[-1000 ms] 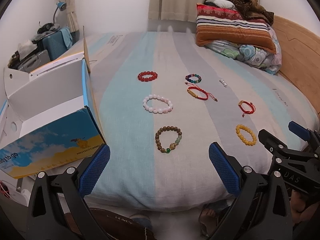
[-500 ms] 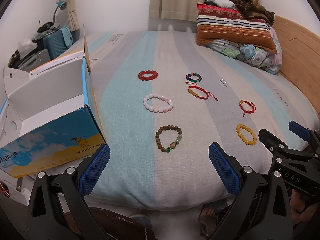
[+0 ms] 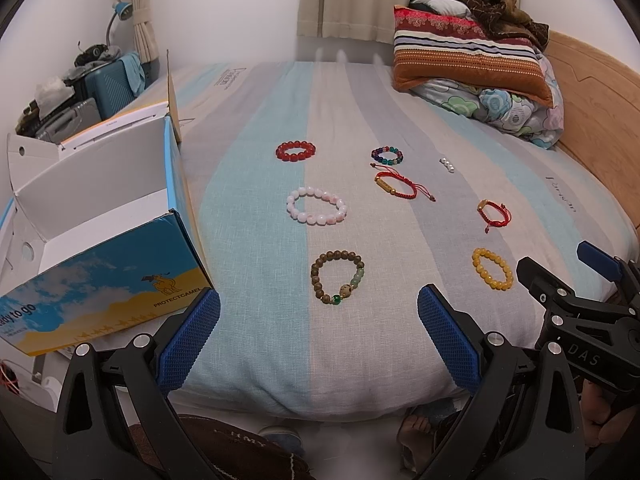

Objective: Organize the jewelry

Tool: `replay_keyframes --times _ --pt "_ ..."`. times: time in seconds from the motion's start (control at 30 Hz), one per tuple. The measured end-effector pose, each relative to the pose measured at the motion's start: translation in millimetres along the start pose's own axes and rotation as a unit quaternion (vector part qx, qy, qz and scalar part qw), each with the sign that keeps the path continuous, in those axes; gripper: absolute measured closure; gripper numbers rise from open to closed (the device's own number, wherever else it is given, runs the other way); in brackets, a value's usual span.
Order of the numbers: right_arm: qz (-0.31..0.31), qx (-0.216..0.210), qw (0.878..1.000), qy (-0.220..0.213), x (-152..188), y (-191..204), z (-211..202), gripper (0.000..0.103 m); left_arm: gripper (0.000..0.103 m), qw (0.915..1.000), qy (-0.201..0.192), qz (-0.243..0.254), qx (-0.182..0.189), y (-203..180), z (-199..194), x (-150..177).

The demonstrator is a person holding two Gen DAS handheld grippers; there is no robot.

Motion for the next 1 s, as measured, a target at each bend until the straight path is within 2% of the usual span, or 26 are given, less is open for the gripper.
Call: replay_keyframes --times 1.0 --pt "-0.001 0.001 1.0 -0.003 -2.7 0.6 -3.0 0.007 0.006 1.0 -0.001 -0.005 0.002 2.5 -0.9 -1.2"
Point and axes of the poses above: each gripper's, at about its wrist camera, not at the fingertips, and z roughly the way its jaws point, y to its left, x to its underside, the point moved 1 cm from there along z, roughly the way its jaws point, and after that the axes turned 8 degrees about -z, right-handed, at the moved point
